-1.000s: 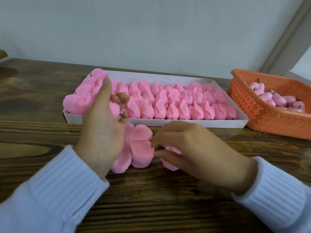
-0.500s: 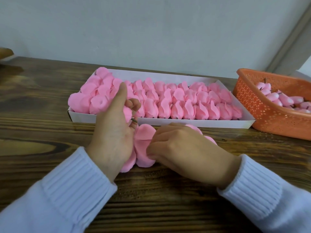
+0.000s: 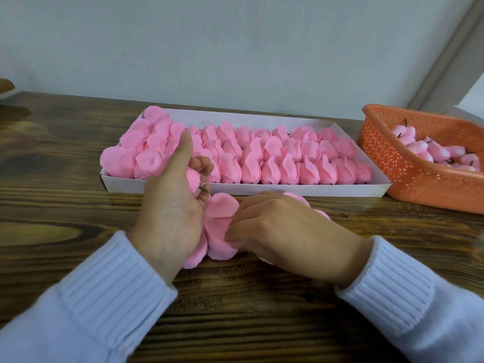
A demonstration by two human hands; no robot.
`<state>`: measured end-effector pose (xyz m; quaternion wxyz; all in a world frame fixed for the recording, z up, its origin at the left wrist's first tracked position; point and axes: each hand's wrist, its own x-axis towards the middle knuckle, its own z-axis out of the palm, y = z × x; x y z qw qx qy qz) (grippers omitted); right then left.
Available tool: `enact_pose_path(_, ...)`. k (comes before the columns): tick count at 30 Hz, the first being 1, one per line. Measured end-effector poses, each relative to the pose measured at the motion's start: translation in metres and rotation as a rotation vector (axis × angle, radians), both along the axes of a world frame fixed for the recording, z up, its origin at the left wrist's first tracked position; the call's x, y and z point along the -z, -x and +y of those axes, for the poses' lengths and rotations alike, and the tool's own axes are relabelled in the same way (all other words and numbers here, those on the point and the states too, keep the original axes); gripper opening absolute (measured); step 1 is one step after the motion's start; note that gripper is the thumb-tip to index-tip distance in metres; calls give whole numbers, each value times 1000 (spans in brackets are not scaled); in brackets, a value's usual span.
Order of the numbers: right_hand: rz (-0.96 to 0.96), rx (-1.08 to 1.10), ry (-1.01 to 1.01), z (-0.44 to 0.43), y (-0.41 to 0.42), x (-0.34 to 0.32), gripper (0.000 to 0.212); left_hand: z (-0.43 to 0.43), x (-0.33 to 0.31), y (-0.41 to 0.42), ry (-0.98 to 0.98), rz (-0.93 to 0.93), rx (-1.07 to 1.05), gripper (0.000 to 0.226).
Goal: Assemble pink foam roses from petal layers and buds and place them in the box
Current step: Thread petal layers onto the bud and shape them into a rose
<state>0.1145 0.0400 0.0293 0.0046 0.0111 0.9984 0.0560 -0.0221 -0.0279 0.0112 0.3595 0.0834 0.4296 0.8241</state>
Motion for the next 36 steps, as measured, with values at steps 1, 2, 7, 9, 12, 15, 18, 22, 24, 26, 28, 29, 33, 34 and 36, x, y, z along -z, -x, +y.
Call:
enact_pose_path(1,-2,-7,8,1,0,0,18,0,0,0,4,3,-1,32)
enact_pose_path(2,-5,-11,20,2,0,0,16,0,0,0,7,7,-2,33)
enact_pose_path(7,-14,-15,48,4,0,1,22,1,0,-1,3,10,-6,32)
enact_pose_path(9,-6,-24,28,3,-1,3,26,1,0,-1,0,10,-8,30)
enact_pose_path(12,30,-43,9,2,-1,4,23,2,0,-2,-4,5,-10,28)
enact_pose_path(15,70,-54,10,0,-2,4,18,2,0,-2,-3,5,-11,29)
enact_pose_path(18,140,-38,-63,-1,-1,8,13,2,1,-1,-4,16,-6,31)
enact_pose_path(22,309,-12,-71,-2,-1,13,6,2,1,-1,-5,12,-18,34)
enact_pose_path(24,369,4,-86,-1,-1,13,5,2,2,0,-16,2,-12,34)
enact_pose_path(26,414,34,-71,0,-1,11,6,1,1,1,-17,1,-6,37)
enact_pose_path(28,494,116,-13,5,-5,5,5,-1,-1,1,-27,31,33,41)
enact_pose_path(29,552,172,21,8,-7,1,7,-2,-3,-1,-49,59,62,42)
enact_pose_path(33,843,248,379,29,-22,-8,13,-5,-8,-10,-99,150,117,36)
enact_pose_path(34,912,247,515,32,-25,-7,14,-5,-8,-12,-87,180,126,36)
enact_pose_path(36,998,244,788,34,-30,-3,11,-5,-8,-16,-48,244,138,39)
